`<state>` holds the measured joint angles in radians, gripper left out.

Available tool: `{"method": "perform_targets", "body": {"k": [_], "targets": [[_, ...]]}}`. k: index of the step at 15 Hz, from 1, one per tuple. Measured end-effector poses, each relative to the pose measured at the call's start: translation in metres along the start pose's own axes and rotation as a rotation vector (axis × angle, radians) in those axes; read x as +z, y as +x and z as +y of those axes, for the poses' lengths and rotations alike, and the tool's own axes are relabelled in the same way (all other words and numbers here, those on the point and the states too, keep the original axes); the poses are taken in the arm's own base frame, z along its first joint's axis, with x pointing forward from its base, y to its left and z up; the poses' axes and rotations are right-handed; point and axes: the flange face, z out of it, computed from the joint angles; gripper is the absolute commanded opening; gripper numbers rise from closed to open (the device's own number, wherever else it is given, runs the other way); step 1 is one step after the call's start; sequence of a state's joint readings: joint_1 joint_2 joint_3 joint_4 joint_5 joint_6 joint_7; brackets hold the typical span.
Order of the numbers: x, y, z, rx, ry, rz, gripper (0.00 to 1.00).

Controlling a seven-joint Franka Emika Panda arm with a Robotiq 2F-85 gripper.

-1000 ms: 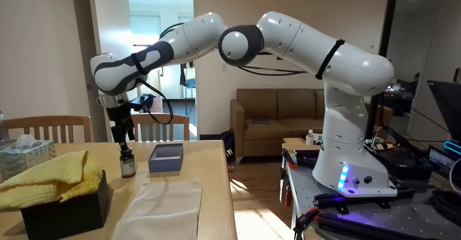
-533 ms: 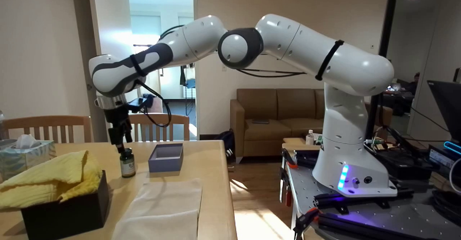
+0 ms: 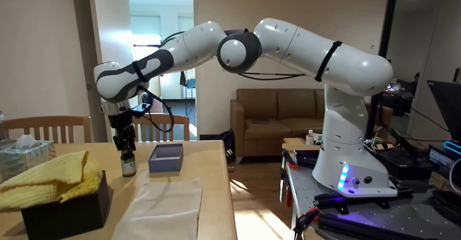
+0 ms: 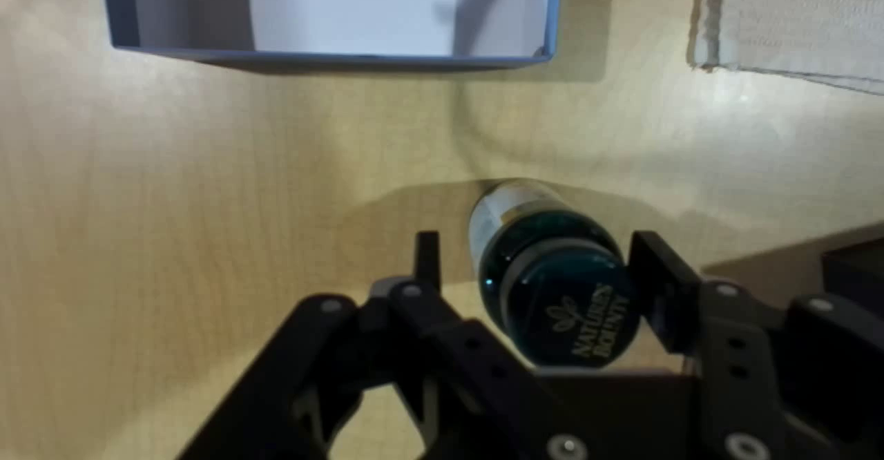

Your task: Pick up the small glass bottle and put it in the grey box. Pick up the grey box and place it on top of the black box.

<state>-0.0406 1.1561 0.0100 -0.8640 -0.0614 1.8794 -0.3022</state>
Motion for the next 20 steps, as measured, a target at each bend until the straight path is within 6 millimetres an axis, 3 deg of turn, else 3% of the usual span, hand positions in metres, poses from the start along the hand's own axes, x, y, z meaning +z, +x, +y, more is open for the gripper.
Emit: {"method": "perform_targets", "body": {"k": [2, 11, 20], "targets": [[0.005, 0.000, 0.000, 0.002, 0.009, -0.003, 0.29], [0.001, 0.003, 0.000, 0.005, 0.020, 0.016, 0.29], [-0.065, -0.012, 0.033, 0.047, -0.017, 0.077, 0.29]]}}
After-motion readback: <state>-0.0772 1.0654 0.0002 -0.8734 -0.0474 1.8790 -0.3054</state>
